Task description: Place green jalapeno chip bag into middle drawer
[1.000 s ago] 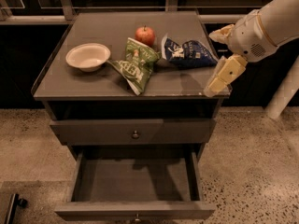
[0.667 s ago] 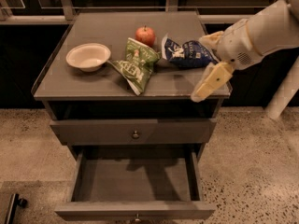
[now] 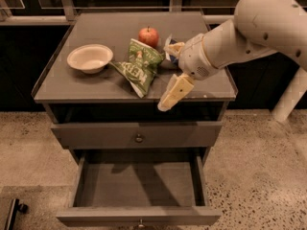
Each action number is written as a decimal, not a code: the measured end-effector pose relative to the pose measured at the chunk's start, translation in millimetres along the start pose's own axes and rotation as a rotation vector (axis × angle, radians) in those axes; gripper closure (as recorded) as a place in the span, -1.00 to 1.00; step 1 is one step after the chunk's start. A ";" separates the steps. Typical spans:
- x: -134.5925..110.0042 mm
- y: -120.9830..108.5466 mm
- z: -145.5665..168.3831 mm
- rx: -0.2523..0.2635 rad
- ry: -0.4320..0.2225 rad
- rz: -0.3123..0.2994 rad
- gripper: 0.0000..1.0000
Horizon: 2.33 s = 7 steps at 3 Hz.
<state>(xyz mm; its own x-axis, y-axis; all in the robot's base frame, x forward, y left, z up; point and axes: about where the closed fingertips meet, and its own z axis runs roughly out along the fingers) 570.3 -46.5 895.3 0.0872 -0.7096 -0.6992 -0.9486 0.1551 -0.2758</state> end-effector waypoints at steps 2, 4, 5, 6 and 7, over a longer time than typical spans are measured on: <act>-28.0 -41.3 83.3 -0.039 0.009 -0.179 -1.00; -29.9 -42.8 84.1 -0.038 0.007 -0.182 -0.65; -30.0 -42.7 84.1 -0.038 0.007 -0.182 -0.18; -30.0 -42.7 84.1 -0.038 0.007 -0.182 0.28; -30.0 -42.7 84.1 -0.038 0.007 -0.182 0.75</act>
Offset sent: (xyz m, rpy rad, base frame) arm 0.0706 0.0888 -0.0244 -0.0756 -0.1288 0.1774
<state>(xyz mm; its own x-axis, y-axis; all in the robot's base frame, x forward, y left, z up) 633.8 26.0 872.5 0.2560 -0.7285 -0.6355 -0.9284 -0.0021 -0.3716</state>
